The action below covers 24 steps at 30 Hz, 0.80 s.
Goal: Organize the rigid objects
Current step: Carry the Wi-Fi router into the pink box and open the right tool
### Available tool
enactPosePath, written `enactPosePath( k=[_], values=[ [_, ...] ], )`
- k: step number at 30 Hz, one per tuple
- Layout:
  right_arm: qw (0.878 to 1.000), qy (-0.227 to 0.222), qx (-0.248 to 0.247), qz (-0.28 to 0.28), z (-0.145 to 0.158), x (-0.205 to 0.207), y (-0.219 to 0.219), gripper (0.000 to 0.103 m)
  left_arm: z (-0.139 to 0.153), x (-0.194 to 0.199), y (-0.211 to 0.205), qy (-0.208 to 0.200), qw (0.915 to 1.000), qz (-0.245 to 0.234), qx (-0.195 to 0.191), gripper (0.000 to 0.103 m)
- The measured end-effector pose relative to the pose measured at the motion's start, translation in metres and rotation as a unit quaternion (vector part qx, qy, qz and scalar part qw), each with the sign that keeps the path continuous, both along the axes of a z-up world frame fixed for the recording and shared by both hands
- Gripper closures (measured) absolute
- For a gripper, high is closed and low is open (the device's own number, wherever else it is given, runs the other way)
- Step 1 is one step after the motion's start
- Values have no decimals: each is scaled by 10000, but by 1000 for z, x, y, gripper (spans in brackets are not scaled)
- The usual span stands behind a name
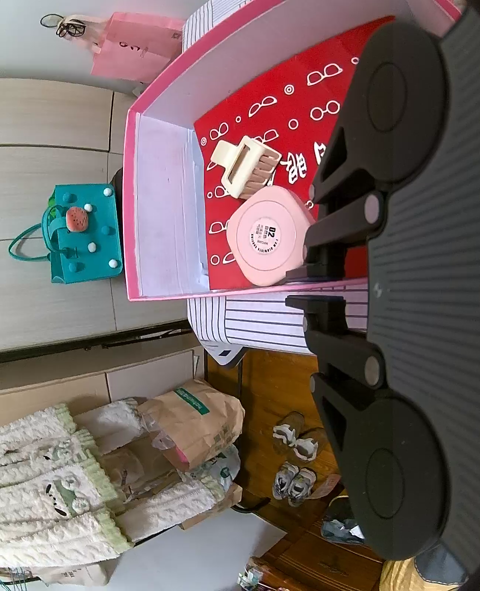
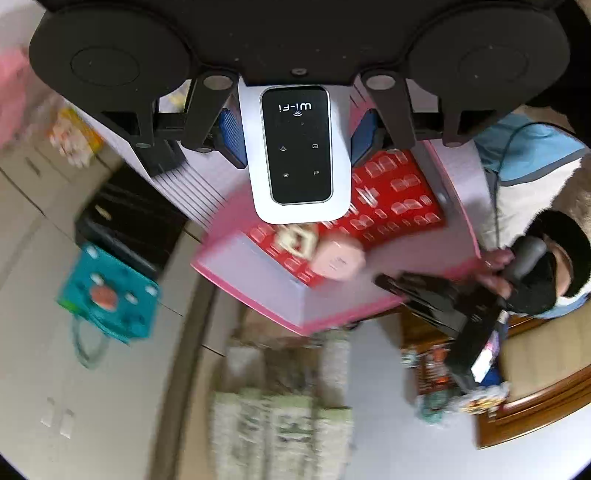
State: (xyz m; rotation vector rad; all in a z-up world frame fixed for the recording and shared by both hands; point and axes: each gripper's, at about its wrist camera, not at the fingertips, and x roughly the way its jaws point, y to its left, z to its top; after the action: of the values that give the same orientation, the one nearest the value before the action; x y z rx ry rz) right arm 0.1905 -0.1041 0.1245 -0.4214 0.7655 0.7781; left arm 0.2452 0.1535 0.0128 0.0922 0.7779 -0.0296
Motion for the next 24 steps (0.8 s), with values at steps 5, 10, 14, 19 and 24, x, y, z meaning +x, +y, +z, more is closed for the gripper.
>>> enactPosePath(
  k=[5,10,14,19,24],
  values=[
    [9967,270,-161,743,-5,24,61,38,2,-1,-11,24,9990,-57,434,94],
    [9871,969,-498,1171,-41,55,117,38,10,-11,-23,-12,9947,-319,978,93],
    [9795,1187,-708,1467,-65,70,146,38,20,-13,-7,316,9973,-425,511,93],
    [9676,1387,-1083,1810,-83,86,174,38,19,-14,7,618,9969,-485,-106,96],
    [9574,1500,-1354,2062,-97,98,194,38,17,-19,4,586,9972,-443,-122,96]
  ],
)
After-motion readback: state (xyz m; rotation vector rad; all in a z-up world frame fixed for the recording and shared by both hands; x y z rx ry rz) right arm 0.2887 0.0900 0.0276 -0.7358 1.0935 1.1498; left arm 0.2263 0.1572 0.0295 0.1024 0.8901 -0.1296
